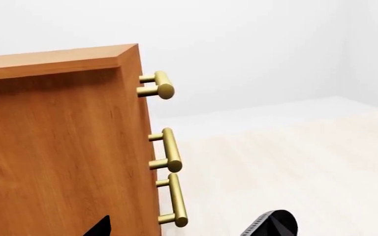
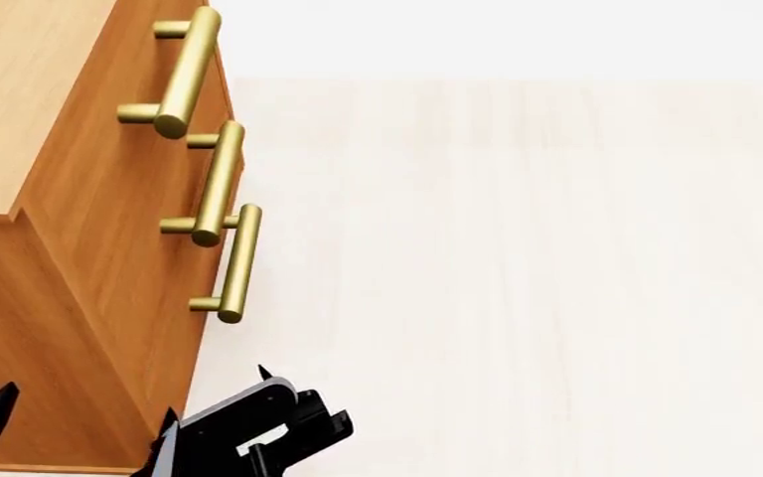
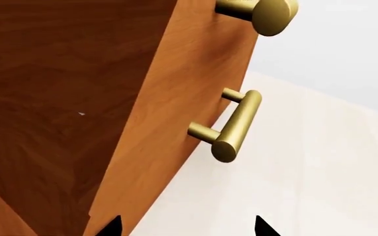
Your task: Put the bowl in the bottom drawer of the cabinet and close it.
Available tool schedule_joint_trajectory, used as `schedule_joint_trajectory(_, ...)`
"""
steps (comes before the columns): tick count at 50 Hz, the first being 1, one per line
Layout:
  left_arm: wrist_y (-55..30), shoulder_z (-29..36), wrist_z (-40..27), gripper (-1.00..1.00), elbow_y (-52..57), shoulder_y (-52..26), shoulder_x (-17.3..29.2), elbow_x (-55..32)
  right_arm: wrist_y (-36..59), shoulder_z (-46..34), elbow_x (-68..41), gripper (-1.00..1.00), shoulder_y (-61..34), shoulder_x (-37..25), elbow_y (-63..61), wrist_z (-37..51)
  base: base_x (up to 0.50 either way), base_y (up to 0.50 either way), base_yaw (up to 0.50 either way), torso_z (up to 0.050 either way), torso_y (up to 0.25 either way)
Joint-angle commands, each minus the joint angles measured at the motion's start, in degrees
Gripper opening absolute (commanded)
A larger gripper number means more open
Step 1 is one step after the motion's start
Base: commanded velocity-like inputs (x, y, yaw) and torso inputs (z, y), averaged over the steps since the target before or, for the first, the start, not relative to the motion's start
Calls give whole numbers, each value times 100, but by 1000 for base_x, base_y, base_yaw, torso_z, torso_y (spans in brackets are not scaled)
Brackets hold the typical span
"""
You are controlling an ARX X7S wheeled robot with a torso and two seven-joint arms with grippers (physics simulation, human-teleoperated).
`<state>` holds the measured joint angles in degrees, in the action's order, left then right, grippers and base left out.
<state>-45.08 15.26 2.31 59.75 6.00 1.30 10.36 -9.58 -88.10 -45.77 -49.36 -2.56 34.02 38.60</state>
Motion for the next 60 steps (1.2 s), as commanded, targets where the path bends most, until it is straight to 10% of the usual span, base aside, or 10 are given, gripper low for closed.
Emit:
schedule_joint_trajectory(1,41,-91,135,100,24,-3,-123,109,-23,-27,316,100,-87,255,7,-409,0,0,0,0,0)
schedule_joint_trajectory(37,107,-41,115,100,24,18,-125,165,-223,380,30,100,-110,-1224,-593,-73,0,0,0,0,0)
schedule_joint_trajectory(60,115,-80,114,100,24,13,-125,219,-395,697,59,100,280,-3603,-4532,1935,0,0,0,0,0)
